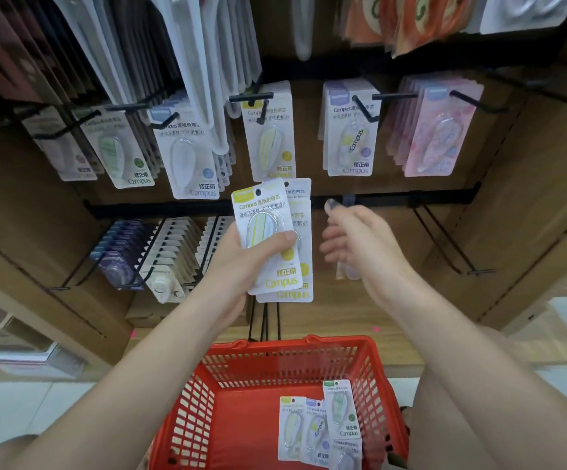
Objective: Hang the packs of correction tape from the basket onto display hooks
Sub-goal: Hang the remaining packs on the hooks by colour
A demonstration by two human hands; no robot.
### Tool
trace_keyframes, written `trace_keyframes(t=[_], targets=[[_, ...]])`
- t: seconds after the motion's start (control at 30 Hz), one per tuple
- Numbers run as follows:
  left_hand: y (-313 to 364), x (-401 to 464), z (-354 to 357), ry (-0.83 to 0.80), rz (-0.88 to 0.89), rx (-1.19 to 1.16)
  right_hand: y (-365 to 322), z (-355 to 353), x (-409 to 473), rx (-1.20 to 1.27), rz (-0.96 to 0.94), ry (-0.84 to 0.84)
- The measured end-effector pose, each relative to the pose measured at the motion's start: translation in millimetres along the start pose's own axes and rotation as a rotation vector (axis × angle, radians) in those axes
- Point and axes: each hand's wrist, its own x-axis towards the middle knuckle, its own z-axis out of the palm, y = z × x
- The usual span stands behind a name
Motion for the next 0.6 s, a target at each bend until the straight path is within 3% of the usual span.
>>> trace_keyframes(t=[0.17, 0.4, 0.6], targets=[[-2.7, 0.4, -1.2, 0.039, 0.033, -0.006, 9.7, 12.0, -34.2, -0.173, -0.063, -0.223], [-6.2, -6.8, -0.8, 0.030, 0.035, -0.028, 17.9, 27.4, -42.1, -0.338, -0.167, -0.176], [-1.5, -9.5, -0.1, 0.069, -0.043, -0.022, 20.0, 29.7, -38.9, -0.167, -0.180, -0.254]])
